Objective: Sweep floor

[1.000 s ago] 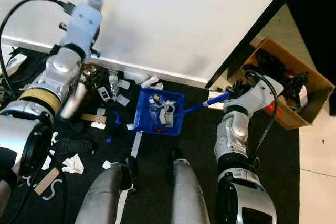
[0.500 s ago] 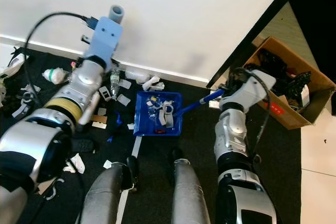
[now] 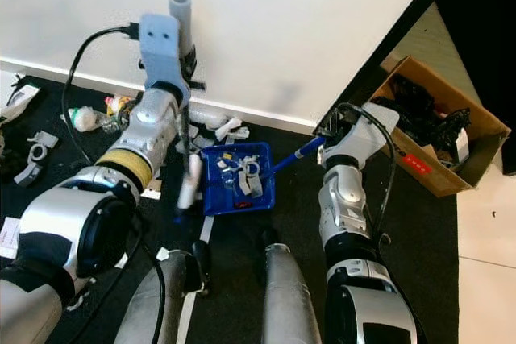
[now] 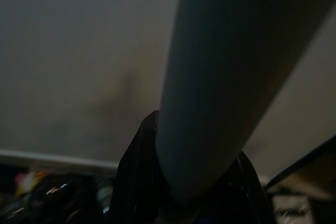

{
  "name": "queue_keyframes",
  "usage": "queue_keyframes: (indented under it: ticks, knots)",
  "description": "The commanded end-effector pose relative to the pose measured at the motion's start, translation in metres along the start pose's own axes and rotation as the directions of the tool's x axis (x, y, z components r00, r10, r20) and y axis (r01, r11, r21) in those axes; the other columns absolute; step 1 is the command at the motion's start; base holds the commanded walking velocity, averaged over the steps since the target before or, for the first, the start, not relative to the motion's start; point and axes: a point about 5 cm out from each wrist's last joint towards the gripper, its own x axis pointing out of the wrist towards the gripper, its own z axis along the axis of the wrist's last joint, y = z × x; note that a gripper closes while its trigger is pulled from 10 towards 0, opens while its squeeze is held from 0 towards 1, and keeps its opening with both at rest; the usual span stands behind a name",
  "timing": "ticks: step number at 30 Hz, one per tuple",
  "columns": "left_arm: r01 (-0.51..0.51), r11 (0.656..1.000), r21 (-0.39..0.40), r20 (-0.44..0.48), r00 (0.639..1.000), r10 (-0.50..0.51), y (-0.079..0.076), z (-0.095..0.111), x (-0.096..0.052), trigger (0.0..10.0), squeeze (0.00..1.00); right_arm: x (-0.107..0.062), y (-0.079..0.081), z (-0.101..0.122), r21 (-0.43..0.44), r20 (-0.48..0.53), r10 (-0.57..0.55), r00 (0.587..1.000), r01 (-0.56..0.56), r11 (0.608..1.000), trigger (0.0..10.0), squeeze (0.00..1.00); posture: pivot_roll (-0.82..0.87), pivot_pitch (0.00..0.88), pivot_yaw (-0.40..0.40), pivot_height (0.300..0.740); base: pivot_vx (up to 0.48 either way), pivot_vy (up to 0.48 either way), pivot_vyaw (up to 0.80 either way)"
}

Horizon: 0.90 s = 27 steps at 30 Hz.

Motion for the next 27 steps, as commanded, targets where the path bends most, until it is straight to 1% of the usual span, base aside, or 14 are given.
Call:
queue_keyframes:
  ticks: [1, 3, 6, 7, 8, 10, 12, 14, 18, 19, 21, 23, 24, 27]
  knots:
    - [0.074, 0.997, 0.037, 0.051, 0.996, -0.076, 0.000, 0.018, 0.006, 10.0, 0.00, -0.017, -0.011, -0.035, -0.042, -0.170, -0.017, 0.985, 0.011, 0.999, 10.0, 0.00, -0.12, 0.394, -0.068, 0.740, 0.000, 0.000, 0.00]
    - [0.084, 0.980, 0.182, 0.001, 0.996, -0.086, 0.024, 0.023, 0.006, 10.0, 0.00, -0.016, -0.014, -0.035, -0.047, -0.177, -0.035, 0.984, 0.027, 0.999, 10.0, 0.00, -0.10, 0.383, -0.063, 0.740, 0.000, 0.000, 0.00]
    - [0.082, 0.972, 0.222, -0.013, 0.997, -0.081, 0.030, 0.024, 0.006, 10.0, 0.00, -0.016, -0.015, -0.035, -0.049, -0.178, -0.042, 0.983, 0.033, 0.998, 10.0, 0.00, -0.10, 0.383, -0.063, 0.740, 0.000, 0.000, 0.00]
    - [0.067, 0.957, 0.284, -0.025, 0.998, -0.062, 0.044, 0.025, 0.004, 10.0, 0.00, -0.015, -0.018, -0.034, -0.054, -0.174, -0.058, 0.983, 0.049, 0.997, 10.0, 0.00, -0.08, 0.372, -0.055, 0.740, 0.000, 0.000, 0.00]
    - [0.067, 0.957, 0.284, -0.025, 0.998, -0.062, 0.044, 0.025, 0.004, 10.0, 0.00, -0.015, -0.018, -0.034, -0.054, -0.174, -0.058, 0.983, 0.049, 0.997, 10.0, 0.00, -0.08, 0.372, -0.055, 0.740, 0.000, 0.000, 0.00]
    - [0.045, 0.945, 0.324, -0.052, 0.998, -0.030, 0.066, 0.020, -0.003, 10.0, 0.00, -0.012, -0.025, -0.029, -0.050, -0.158, -0.091, 0.983, 0.084, 0.995, 10.0, 0.00, -0.07, 0.363, -0.047, 0.740, 0.000, 0.000, 0.00]
    - [0.045, 0.945, 0.325, -0.067, 0.997, -0.024, 0.073, 0.016, -0.007, 10.0, 0.00, -0.011, -0.028, -0.027, -0.048, -0.152, -0.103, 0.983, 0.096, 0.994, 10.0, 0.00, -0.06, 0.356, -0.042, 0.740, 0.000, 0.000, 0.00]
    - [-0.011, 0.965, 0.260, -0.114, 0.993, 0.042, 0.094, -0.005, -0.021, 10.0, 0.00, -0.006, -0.036, -0.019, -0.037, -0.125, -0.124, 0.984, 0.120, 0.992, 10.0, 0.00, -0.05, 0.330, -0.024, 0.740, 0.000, 0.000, 0.00]
    - [-0.085, 0.979, 0.188, -0.125, 0.986, 0.110, 0.108, -0.013, -0.030, 10.0, 0.00, -0.003, -0.040, -0.012, -0.026, -0.107, -0.126, 0.986, 0.124, 0.992, 10.0, 0.00, -0.04, 0.310, -0.019, 0.740, 0.000, 0.000, 0.00]
    - [-0.153, 0.979, 0.134, -0.150, 0.973, 0.173, 0.119, -0.021, -0.037, 10.0, 0.00, 0.000, -0.041, -0.008, -0.025, -0.091, -0.119, 0.989, 0.117, 0.993, 10.0, 0.00, -0.04, 0.294, -0.018, 0.740, 0.000, 0.000, 0.00]
    - [-0.279, 0.959, 0.040, -0.205, 0.938, 0.282, 0.136, -0.041, -0.054, 10.0, 0.00, 0.002, -0.041, -0.003, -0.029, -0.076, -0.106, 0.991, 0.104, 0.994, 10.0, 0.00, -0.02, 0.273, -0.019, 0.740, 0.000, 0.000, 0.00]
    - [-0.279, 0.959, 0.040, -0.205, 0.938, 0.282, 0.136, -0.041, -0.054, 10.0, 0.00, 0.002, -0.041, -0.003, -0.029, -0.076, -0.106, 0.991, 0.104, 0.994, 10.0, 0.00, -0.02, 0.273, -0.019, 0.740, 0.000, 0.000, 0.00]
    - [-0.322, 0.947, 0.003, -0.225, 0.922, 0.315, 0.139, -0.049, -0.061, 10.0, 0.00, 0.003, -0.042, -0.002, -0.031, -0.076, -0.102, 0.992, 0.100, 0.994, 10.0, 0.00, -0.02, 0.267, -0.020, 0.740, 0.000, 0.000, 0.00]
    - [-0.413, 0.910, -0.033, -0.254, 0.884, 0.392, 0.150, -0.071, -0.084, 10.0, 0.00, 0.003, -0.040, -0.006, -0.017, -0.092, -0.089, 0.992, 0.088, 0.996, 10.0, 0.00, 0.00, 0.229, -0.040, 0.740, 0.000, 0.000, 0.00]
